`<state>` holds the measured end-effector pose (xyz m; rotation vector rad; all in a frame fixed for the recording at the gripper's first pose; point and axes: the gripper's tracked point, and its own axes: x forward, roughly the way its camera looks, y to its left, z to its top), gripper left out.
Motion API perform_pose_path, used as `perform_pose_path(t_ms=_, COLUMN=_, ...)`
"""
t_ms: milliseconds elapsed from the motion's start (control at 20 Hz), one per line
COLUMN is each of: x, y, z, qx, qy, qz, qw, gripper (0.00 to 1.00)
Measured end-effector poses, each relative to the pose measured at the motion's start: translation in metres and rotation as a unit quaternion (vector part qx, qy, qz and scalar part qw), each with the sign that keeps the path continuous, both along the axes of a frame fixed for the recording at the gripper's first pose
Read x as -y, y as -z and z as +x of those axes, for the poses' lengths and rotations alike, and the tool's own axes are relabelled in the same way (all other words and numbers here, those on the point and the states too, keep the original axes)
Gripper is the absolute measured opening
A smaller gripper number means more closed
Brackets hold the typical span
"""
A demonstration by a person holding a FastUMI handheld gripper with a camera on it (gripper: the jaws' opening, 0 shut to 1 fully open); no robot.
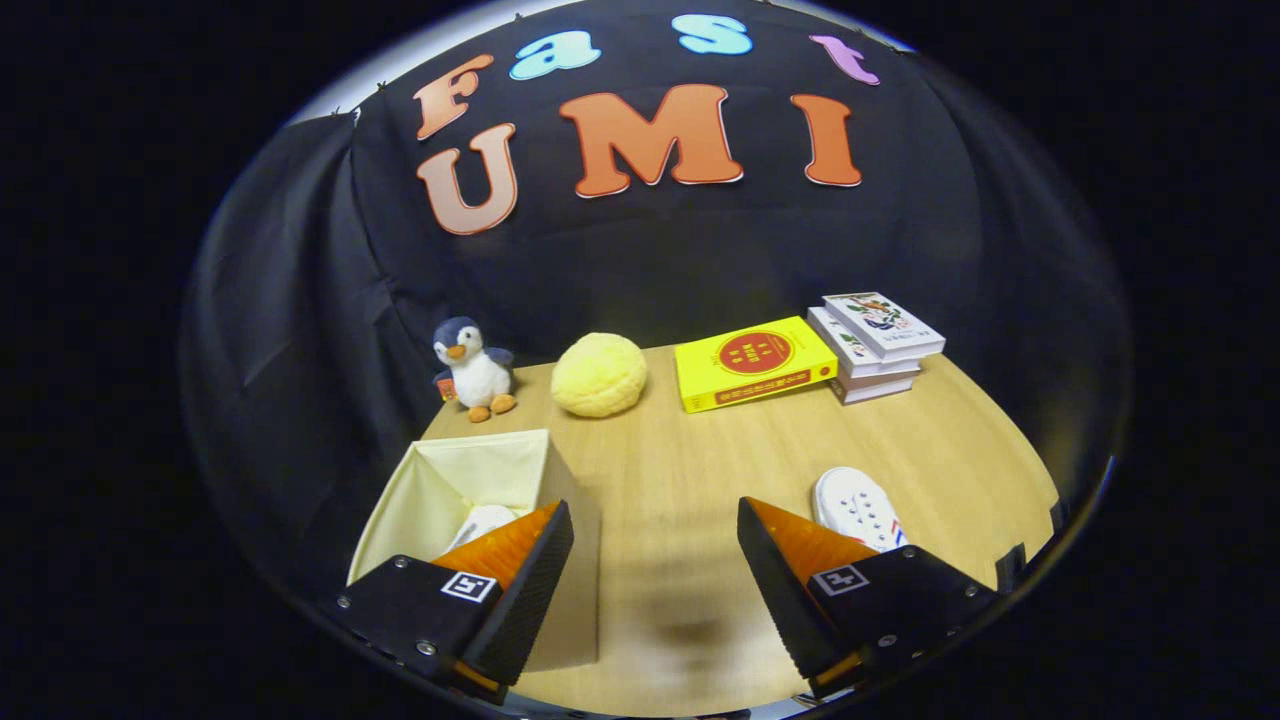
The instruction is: Open the storage box then place both shoes into the box .Put the left shoe in first, then the right shoe, with the right side of both shoes facing outward in a uniform manner.
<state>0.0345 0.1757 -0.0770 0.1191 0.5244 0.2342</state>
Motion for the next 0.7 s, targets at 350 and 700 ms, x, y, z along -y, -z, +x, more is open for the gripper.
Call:
perform_pose_path(t_ms=350, x=0.125, y=0.049, z=0.022, qx=-0.029, qy=0.055, qz=-0.044, qw=0.997, gripper=0.99)
perform_pose_path(t_ms=700, x=0.190, y=0.116, z=0.031, qx=-0.085, qy=0.056, qz=-0.078, qw=0.992, gripper=0.99)
